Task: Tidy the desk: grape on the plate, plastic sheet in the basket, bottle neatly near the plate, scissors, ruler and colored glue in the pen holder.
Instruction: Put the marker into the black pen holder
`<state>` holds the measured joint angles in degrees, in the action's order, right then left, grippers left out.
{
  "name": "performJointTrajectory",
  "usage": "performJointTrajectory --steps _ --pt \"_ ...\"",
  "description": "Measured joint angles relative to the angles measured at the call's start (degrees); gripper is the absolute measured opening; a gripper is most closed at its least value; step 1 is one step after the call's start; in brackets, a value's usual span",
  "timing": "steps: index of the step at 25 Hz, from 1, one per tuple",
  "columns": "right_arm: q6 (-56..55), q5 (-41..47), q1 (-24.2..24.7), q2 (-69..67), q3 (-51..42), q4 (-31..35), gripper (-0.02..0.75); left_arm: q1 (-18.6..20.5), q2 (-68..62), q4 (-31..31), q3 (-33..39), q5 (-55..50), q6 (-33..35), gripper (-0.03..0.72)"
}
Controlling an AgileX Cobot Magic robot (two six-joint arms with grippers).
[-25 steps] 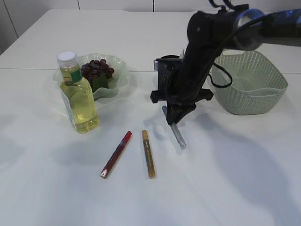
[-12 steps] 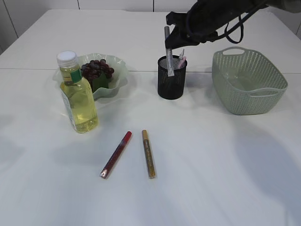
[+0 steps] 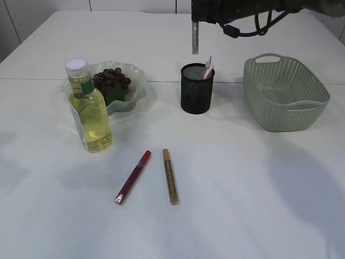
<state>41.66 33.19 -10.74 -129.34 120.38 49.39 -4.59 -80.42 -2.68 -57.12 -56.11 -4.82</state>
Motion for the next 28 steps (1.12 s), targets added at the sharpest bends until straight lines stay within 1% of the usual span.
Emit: performJointTrajectory --steps 3,7,11,14,18,20,23,24,26,28 --pt "3.60 -1.19 0.00 -2.17 0.00 2.67 0.101 0.00 0.00 0.00 0.00 0.00 0.00 0.329" --pt "7.41 -1.48 0.00 -4.65 0.00 3.31 0.101 0.00 0.00 0.19 0.00 0.00 0.00 0.329" --pt "8.34 -1.61 0.00 -5.68 0.00 3.47 0.111 0.00 0.00 0.19 0.00 0.00 0.00 0.329" --pt "8.34 -1.08 0.00 -6.03 0.00 3.53 0.167 0.00 0.00 0.19 0.00 0.00 0.00 0.329" --pt "8.34 0.23 0.00 -6.33 0.00 3.53 0.290 0.00 0.00 0.19 0.00 0.00 0.00 0.327" --pt "8.34 0.90 0.00 -6.33 0.00 3.53 0.312 0.00 0.00 0.19 0.00 0.00 0.00 0.325" --pt "6.27 3.16 0.00 -6.07 0.00 3.42 0.323 0.00 0.00 0.19 0.00 0.00 0.00 0.323" --pt "5.00 4.02 0.00 -5.46 0.00 2.86 0.323 0.00 0.00 0.19 0.00 0.00 0.00 0.322" --pt "-0.93 6.83 -0.10 -3.79 0.00 -1.64 0.324 0.00 0.00 0.19 0.00 0.10 0.00 0.321" --pt "-12.82 11.20 -0.53 -0.75 0.00 -11.00 0.324 0.00 0.00 0.19 0.00 0.31 0.00 0.319"
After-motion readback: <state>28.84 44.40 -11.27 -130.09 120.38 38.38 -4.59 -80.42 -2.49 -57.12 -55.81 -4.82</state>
